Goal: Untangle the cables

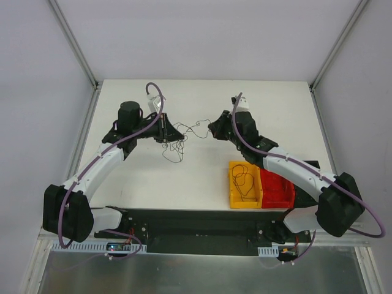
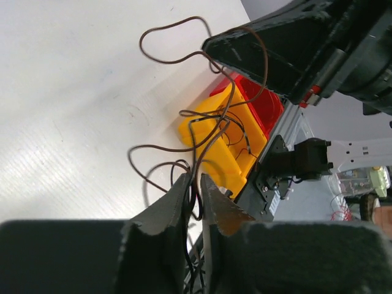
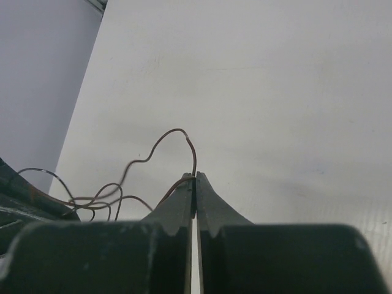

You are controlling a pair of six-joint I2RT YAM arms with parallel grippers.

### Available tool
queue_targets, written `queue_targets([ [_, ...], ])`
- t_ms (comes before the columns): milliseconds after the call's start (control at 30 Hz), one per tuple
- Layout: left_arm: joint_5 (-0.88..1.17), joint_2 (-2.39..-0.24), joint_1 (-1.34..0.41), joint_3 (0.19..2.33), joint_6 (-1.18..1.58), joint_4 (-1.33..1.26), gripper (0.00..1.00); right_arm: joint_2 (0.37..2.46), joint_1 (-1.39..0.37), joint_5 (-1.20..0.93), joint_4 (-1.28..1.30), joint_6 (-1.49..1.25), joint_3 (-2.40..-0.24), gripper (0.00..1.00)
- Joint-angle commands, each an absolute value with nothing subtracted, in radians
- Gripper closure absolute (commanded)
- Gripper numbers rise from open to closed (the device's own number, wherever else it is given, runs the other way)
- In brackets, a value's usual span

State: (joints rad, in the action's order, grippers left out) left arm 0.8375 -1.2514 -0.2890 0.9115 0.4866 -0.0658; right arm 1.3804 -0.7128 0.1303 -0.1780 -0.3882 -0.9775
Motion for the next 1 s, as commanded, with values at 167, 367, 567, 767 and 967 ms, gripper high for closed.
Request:
queue_targets([
  [167, 0.712, -1.200, -0.233, 0.947, 0.420, 0.055, 0.55, 1.212, -0.726, 0.149, -0.124, -0.195, -1.012, 1.00],
  [367, 0.771, -1.186, -0.229, 0.948, 0.393, 0.006, 0.46, 1.206, -0.726, 0.023, -0.118, -0.184, -1.060, 1.00],
  [567, 0.815, -1.184, -0.313, 0.926, 0.500, -0.164, 0.18, 1.216, -0.726, -0.153, -0.109, -0.207, -1.115, 1.00],
  [767, 0.689, -1.221, -0.374, 0.968, 0.551, -0.170, 0.12, 1.216, -0.726, -0.265, -0.138, -0.287, -1.123, 0.99],
  [967, 0.611, -1.310, -0.402, 0.986, 0.607, -0.173, 0.35, 1.187, -0.741, -0.321, -0.204, -0.400, -1.091, 1.00],
])
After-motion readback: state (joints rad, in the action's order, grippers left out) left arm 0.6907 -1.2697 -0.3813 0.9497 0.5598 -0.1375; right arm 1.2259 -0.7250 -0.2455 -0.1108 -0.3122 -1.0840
